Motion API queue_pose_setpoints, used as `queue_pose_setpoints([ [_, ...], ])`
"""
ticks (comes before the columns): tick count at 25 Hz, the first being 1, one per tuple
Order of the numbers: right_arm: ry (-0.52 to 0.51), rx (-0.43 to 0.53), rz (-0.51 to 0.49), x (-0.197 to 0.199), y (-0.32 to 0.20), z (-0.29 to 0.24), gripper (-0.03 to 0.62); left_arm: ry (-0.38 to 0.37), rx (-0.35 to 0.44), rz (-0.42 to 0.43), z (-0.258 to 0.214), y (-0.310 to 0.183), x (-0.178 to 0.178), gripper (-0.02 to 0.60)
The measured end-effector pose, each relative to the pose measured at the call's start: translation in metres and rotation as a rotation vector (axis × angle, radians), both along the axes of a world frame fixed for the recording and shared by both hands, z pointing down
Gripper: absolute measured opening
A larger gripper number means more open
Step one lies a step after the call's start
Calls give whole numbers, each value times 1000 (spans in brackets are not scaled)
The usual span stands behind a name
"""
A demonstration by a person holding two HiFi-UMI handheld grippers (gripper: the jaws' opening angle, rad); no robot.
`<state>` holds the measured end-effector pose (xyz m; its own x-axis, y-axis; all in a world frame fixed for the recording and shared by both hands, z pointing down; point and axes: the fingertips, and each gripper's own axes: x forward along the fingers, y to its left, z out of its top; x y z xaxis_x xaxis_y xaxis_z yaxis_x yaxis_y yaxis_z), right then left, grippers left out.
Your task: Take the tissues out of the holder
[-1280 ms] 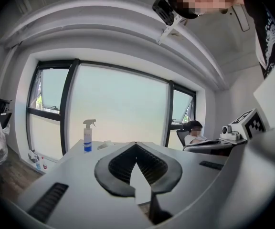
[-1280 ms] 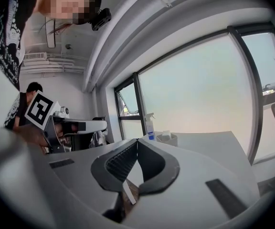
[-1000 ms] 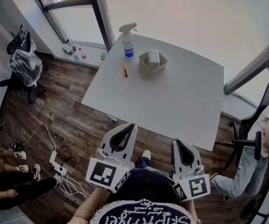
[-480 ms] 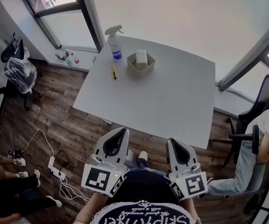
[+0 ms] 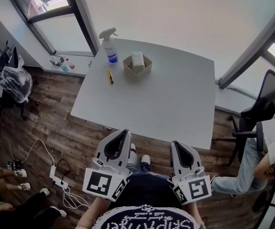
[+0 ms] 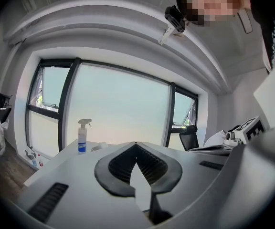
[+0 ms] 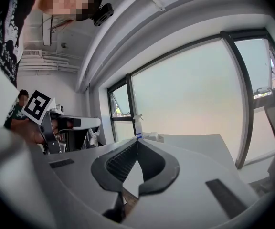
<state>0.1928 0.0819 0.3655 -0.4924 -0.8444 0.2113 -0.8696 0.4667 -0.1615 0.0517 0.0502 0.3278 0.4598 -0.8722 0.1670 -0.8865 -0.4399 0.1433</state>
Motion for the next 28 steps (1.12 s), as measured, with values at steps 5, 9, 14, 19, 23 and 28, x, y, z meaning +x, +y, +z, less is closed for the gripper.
queue_pose_setpoints([
  [5, 13, -9, 30, -10, -6, 1, 11, 3, -4, 24, 1, -9, -7, 2],
  [9, 19, -19, 54, -20, -18, 0, 9, 3, -16, 37, 2, -22, -20, 2],
  [14, 23, -28, 83, -33, -37, -5, 9, 7, -22, 65, -1, -42, -31, 2],
  [19, 24, -33, 95, -46, -51, -6, 11, 12, -22, 84, -4, -61, -42, 2],
  [23, 27, -50, 105, -56, -60, -2, 11, 13, -18, 89, -5, -71, -52, 2],
  [28, 31, -45, 114, -68, -65, -3, 9, 15, -20, 100, -4, -76, -64, 2],
])
